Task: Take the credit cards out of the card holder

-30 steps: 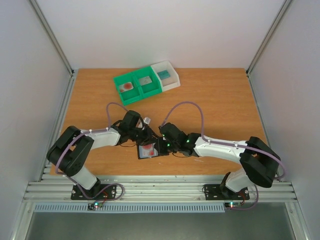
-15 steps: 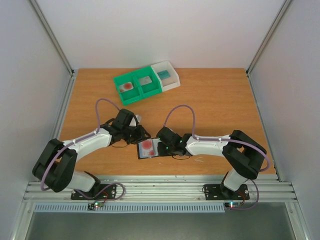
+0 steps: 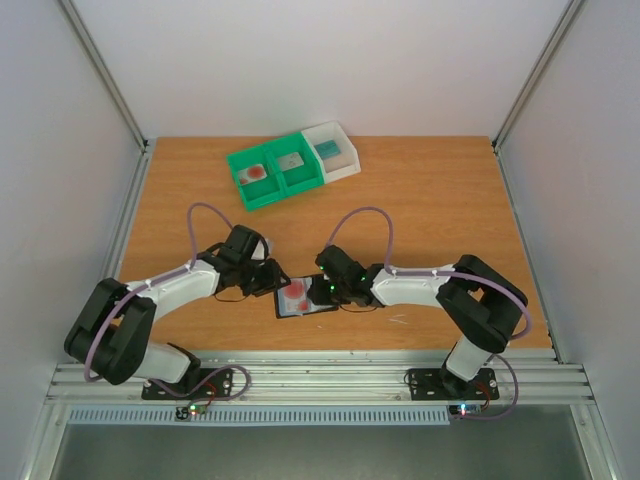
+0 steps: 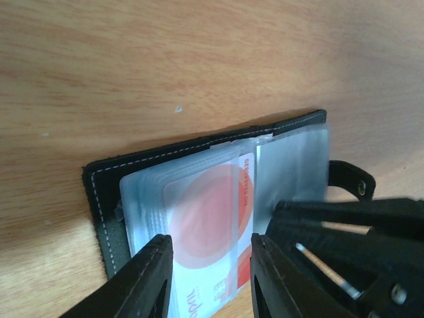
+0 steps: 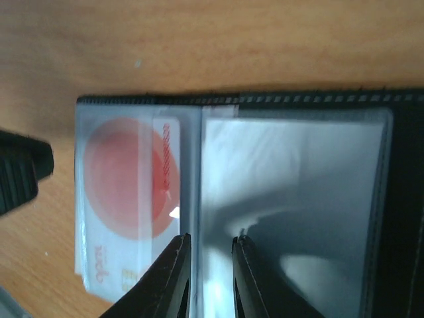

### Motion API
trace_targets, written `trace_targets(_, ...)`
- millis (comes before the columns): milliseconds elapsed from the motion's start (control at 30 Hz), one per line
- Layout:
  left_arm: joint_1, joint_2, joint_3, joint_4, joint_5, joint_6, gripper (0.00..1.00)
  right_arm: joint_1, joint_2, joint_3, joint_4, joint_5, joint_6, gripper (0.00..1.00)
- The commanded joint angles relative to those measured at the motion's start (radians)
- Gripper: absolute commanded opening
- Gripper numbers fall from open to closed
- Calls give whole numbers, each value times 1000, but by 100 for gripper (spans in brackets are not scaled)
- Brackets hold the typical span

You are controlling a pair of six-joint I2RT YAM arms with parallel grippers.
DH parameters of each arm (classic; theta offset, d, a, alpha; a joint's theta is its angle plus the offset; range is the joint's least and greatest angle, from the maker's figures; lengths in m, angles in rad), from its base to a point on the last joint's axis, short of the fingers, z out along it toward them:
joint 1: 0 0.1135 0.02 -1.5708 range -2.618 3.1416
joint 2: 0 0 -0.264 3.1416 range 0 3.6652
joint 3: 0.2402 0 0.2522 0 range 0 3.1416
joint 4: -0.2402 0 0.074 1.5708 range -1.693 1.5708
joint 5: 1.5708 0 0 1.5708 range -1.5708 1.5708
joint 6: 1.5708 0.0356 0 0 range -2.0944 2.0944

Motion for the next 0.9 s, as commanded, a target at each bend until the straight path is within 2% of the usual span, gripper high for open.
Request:
trace_targets(0, 3, 14, -30, 36, 12, 30, 35, -47, 29, -45, 182, -100, 36, 21)
trace_targets(200, 3, 40, -39, 59, 17, 37, 36, -77, 95, -62, 293, -218, 64, 21)
trace_targets(467, 3, 43, -55, 75, 12, 35, 23, -79, 91, -73, 275, -191, 60, 21)
trace_targets(867, 3, 46, -74, 85, -15, 49, 17, -98, 80, -106, 288, -195, 56, 12)
